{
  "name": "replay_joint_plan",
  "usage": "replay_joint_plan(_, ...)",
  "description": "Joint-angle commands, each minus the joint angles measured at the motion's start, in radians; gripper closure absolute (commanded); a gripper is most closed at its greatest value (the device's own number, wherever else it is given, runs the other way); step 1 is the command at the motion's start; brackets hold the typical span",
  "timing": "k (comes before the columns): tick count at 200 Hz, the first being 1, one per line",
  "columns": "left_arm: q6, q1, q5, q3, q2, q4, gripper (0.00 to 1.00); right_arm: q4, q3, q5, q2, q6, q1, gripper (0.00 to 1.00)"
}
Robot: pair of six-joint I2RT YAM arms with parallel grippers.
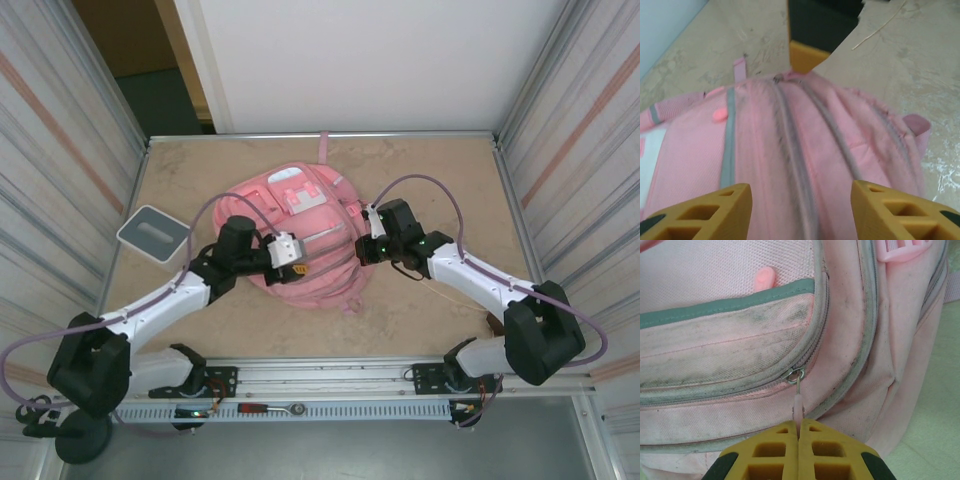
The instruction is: Pack the student bag
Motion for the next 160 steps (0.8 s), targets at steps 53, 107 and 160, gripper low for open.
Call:
replay_joint_plan(53,0.041,-0.138,-0.259,0.197,0.220,-0.068,0.45,0.031,-0.031,-0.007,-0.005,0.007,0.007,1.00)
replay_joint_plan(107,0.057,-0.133,-0.281,0.228,0.298,-0.077,0.72,0.058,-0.038,-0.014,0.016,-0.008,-0.002,1.00)
replay_joint_plan(160,0.011,-0.087,-0.071,0.174,0.230,-0.025,1.00,0.164,-0.075,-0.108,0.048,-0.020,-0.003,0.99)
